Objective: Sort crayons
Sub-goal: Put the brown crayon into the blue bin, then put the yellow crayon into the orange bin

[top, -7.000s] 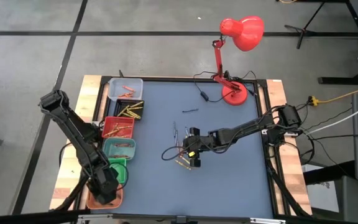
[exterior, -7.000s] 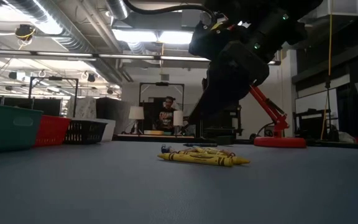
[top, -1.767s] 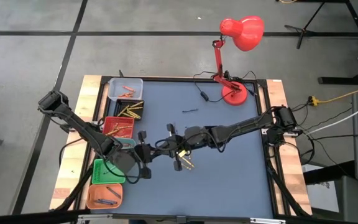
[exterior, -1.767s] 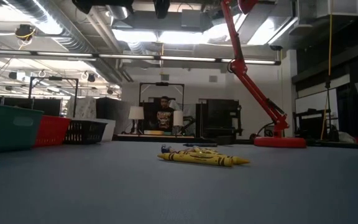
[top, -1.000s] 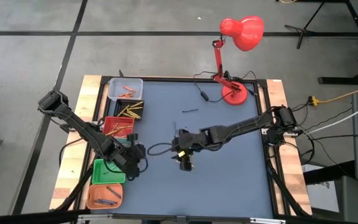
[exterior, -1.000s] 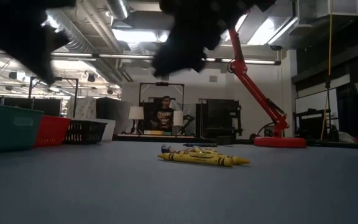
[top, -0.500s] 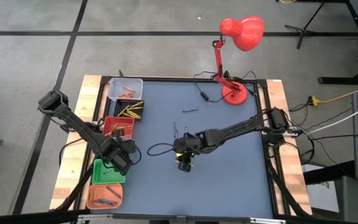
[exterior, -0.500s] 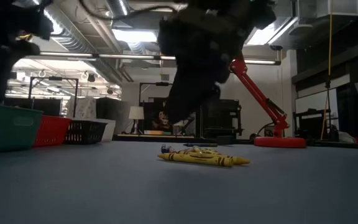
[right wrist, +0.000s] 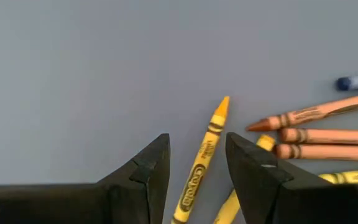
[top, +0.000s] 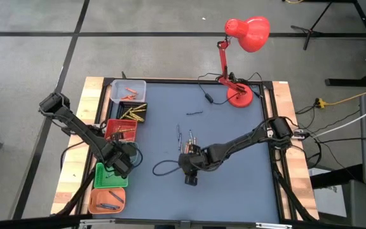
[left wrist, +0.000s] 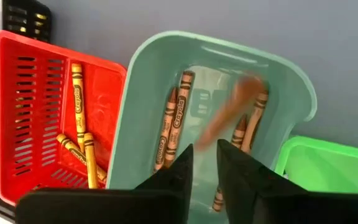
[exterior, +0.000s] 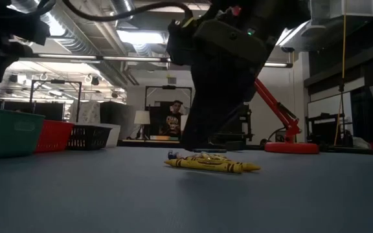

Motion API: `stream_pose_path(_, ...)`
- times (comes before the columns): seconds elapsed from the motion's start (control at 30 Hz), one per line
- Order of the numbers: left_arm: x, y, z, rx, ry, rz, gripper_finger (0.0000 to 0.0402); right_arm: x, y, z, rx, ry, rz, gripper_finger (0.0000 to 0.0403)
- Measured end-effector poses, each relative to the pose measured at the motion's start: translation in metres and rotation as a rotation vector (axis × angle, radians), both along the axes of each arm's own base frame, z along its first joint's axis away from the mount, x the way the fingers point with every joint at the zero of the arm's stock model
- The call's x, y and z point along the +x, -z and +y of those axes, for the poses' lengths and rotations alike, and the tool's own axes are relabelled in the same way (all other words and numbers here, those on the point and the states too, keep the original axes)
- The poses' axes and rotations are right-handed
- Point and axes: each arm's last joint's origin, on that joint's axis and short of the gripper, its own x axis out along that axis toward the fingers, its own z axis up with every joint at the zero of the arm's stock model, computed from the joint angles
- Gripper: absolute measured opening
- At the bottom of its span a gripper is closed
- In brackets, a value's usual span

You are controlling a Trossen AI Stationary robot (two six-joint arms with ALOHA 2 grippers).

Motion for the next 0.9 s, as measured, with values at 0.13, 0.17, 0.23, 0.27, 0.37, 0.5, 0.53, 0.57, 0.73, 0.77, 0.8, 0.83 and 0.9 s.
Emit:
stream_pose_path(0.13, 0.000, 0.000, 0.000, 0.006, 0.001, -0.004, 0.0083, -0.003, 0.000, 0.006, -0.045, 0.008, -0.007, 0.0154)
stream_pose_path(0.17, 0.000, 0.000, 0.000, 0.006, 0.001, -0.004, 0.0088, -0.004, 0.001, 0.007, -0.050, 0.006, -0.003, 0.0154)
stream_pose_path(0.23, 0.000, 0.000, 0.000, 0.006, 0.001, -0.005, 0.0095, -0.004, 0.001, 0.007, -0.061, 0.010, -0.002, 0.0154)
stream_pose_path(0.27, 0.000, 0.000, 0.000, 0.006, 0.001, -0.005, 0.0098, -0.005, 0.001, 0.008, -0.063, 0.011, -0.001, 0.0154)
stream_pose_path(0.37, 0.000, 0.000, 0.000, 0.005, 0.001, -0.006, 0.0099, -0.005, 0.001, 0.007, -0.072, 0.032, -0.003, 0.0154)
stream_pose_path(0.5, 0.001, 0.000, 0.000, 0.002, 0.001, -0.011, 0.0100, -0.005, 0.007, 0.007, -0.081, 0.043, 0.018, 0.0154)
stream_pose_path(0.53, 0.001, 0.000, 0.000, 0.001, 0.001, -0.012, 0.0100, -0.004, 0.010, 0.008, -0.080, 0.043, 0.017, 0.0154)
stream_pose_path(0.57, 0.001, 0.000, -0.001, 0.000, 0.001, -0.014, 0.0100, -0.003, 0.011, 0.008, -0.079, 0.044, 0.016, 0.0154)
stream_pose_path(0.73, 0.002, 0.000, -0.001, -0.004, 0.001, -0.022, 0.0100, -0.005, 0.017, 0.007, -0.082, 0.066, 0.051, 0.0154)
stream_pose_path(0.77, 0.002, 0.000, -0.001, -0.004, 0.001, -0.023, 0.0100, -0.005, 0.017, 0.007, -0.084, 0.069, 0.051, 0.0154)
stream_pose_path(0.8, 0.002, 0.000, -0.001, -0.004, 0.001, -0.023, 0.0100, -0.005, 0.017, 0.007, -0.085, 0.068, 0.055, 0.0154)
stream_pose_path(0.83, 0.002, 0.000, -0.001, -0.004, 0.001, -0.023, 0.0100, -0.005, 0.018, 0.007, -0.088, 0.068, 0.059, 0.0154)
stream_pose_path(0.9, 0.002, 0.000, -0.001, -0.003, 0.001, -0.024, 0.0100, -0.005, 0.020, 0.007, -0.092, 0.069, 0.062, 0.0154)
